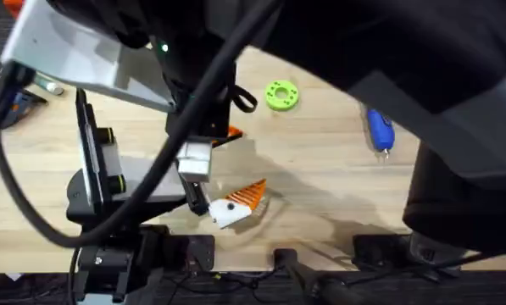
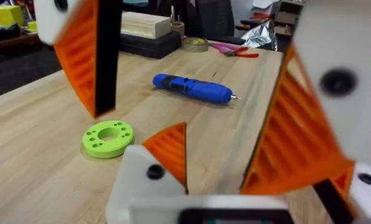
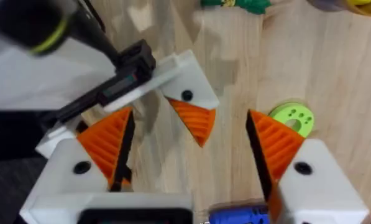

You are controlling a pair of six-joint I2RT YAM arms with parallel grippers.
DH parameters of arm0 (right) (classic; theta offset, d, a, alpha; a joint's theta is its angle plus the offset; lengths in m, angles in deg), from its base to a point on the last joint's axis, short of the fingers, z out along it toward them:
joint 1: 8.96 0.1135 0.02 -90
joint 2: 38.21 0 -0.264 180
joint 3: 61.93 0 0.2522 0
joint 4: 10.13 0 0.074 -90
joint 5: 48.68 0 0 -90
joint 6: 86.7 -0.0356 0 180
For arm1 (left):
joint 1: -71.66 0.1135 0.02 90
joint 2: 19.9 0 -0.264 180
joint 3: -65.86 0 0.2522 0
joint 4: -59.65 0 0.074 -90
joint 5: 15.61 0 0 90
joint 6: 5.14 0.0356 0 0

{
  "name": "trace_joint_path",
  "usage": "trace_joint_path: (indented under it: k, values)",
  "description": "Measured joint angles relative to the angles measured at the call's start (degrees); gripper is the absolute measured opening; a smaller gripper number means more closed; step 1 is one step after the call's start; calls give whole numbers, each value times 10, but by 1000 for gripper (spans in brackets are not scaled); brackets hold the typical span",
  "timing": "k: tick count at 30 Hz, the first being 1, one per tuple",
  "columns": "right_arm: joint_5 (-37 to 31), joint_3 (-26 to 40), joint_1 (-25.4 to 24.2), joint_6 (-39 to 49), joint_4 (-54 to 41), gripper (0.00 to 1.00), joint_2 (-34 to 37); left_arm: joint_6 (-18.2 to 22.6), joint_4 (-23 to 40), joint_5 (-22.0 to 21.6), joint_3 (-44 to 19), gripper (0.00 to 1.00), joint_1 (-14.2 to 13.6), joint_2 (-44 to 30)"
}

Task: Pick up the gripper from the table and insert it into the empty holder that is missing its gripper. Then pick up a screw, insert it into the mounting hole, and use the screwdriver to tighten it. Finally, clean up the table by picking up the vegetable and placing it into the bucket.

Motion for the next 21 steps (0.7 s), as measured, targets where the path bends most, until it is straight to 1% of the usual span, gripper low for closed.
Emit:
trace_joint_path:
  k: [8,11,17,21]
  values:
    - [2,32,-3,-3,-13,990,-54,0,0,0,0,985,0,0]
    - [2,36,-13,-7,-13,991,-72,0,0,0,0,985,0,0]
    - [0,36,-36,-23,-12,992,-80,0,0,0,0,985,0,0]
    - [-19,36,-38,-50,-10,994,-83,0,0,0,0,985,0,0]
